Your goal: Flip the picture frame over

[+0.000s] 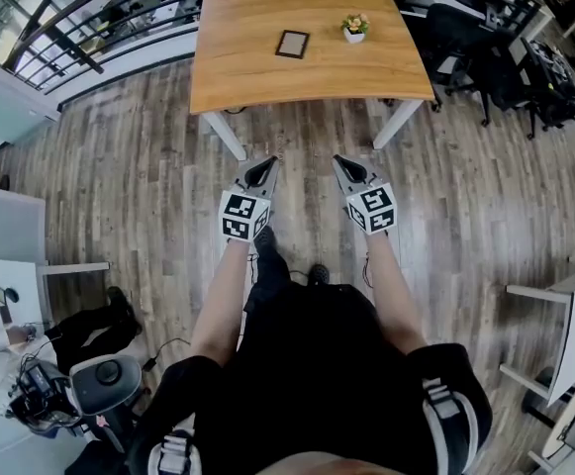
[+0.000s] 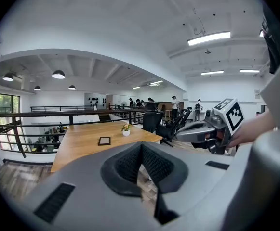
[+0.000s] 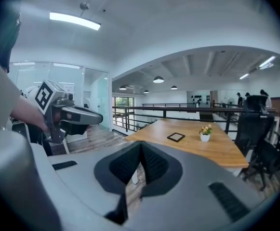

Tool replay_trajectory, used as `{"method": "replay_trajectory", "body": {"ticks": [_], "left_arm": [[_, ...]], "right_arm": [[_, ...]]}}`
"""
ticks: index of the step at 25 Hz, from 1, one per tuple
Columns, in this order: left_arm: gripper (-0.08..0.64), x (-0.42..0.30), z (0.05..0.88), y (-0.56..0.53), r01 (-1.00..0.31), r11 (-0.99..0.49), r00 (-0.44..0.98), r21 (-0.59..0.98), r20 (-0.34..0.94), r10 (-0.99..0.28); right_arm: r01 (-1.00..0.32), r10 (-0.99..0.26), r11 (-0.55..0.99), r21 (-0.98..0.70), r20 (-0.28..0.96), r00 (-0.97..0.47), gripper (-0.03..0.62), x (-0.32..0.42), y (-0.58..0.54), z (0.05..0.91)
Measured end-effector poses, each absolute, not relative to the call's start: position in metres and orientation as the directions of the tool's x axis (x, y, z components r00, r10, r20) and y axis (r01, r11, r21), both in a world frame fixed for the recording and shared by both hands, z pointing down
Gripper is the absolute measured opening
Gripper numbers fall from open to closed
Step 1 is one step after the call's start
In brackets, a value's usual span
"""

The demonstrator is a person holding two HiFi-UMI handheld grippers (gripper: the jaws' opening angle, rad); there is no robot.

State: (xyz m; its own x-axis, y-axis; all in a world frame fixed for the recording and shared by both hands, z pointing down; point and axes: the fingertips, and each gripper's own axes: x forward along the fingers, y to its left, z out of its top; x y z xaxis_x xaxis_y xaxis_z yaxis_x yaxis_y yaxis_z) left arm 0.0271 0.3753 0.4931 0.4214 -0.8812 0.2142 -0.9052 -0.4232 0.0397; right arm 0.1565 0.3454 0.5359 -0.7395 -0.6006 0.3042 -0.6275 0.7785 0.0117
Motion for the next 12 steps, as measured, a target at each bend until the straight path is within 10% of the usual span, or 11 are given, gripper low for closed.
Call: {"method": "replay_trajectory", "body": {"ticks": [12], "left_arm": [[0.02,0.0237,0.4989,0.382,-0.909,-0.415,0.415,0.05,0.22,-0.883]], "right_arm": [[-0.633,-0.608,0.774,0.016,0.298,-0.736,0.008,0.1542,0.3469,0.535]]}}
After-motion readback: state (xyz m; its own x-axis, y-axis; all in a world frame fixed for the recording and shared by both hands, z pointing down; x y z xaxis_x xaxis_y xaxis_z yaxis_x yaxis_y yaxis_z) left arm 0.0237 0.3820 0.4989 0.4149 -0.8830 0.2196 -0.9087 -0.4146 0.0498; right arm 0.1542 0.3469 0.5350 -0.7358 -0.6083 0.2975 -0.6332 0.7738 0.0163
